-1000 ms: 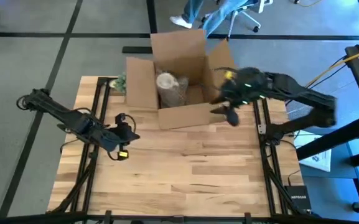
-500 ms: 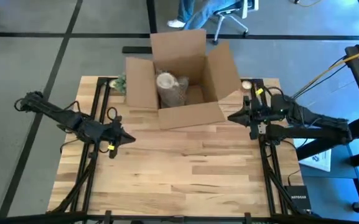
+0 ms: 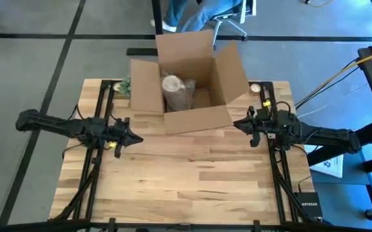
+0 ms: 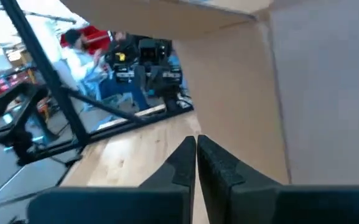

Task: Wrap mug
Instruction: Return to Home Position

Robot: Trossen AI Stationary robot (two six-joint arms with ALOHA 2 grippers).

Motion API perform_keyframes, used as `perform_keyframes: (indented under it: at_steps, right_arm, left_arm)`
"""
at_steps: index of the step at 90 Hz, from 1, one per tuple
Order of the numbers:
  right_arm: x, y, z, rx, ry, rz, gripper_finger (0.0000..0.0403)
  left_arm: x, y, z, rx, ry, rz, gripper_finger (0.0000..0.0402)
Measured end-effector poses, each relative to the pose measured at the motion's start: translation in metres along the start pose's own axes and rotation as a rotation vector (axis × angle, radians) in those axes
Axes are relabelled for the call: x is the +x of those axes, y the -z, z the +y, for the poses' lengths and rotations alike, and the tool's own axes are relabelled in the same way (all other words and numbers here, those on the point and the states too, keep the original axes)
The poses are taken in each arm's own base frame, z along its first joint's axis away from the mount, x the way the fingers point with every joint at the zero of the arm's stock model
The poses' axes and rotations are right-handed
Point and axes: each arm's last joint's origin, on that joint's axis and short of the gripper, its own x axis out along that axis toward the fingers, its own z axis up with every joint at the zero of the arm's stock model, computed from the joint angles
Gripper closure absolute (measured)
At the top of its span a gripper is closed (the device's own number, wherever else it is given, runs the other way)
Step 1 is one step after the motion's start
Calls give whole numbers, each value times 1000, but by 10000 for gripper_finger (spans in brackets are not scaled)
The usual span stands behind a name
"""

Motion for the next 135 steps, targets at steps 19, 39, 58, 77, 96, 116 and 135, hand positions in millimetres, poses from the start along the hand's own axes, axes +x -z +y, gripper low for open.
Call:
perform_keyframes:
  at_steps: [19,39,58,77,96,116,135]
  right_arm:
    - [0,22,-10,-2,82,4,402]
    - [-1,40,-17,-10,159,84,403]
    - [-3,42,-16,-35,129,113,403]
    - [-15,37,-12,-50,83,47,403]
    - [-21,30,-9,-57,74,55,403]
    - [-21,30,-9,-56,81,48,403]
    - [-21,30,-10,-46,97,46,403]
  left_arm:
    - [1,7,17,-15,-28,-13,402]
    - [1,14,28,-4,-43,-30,402]
    - [-1,21,39,6,-66,-19,402]
    - [-6,19,46,12,-39,-31,402]
    - [-15,24,52,-35,-89,2,402]
    - [-27,21,44,-45,-157,-109,402]
    - [-28,22,33,-20,-237,-168,402]
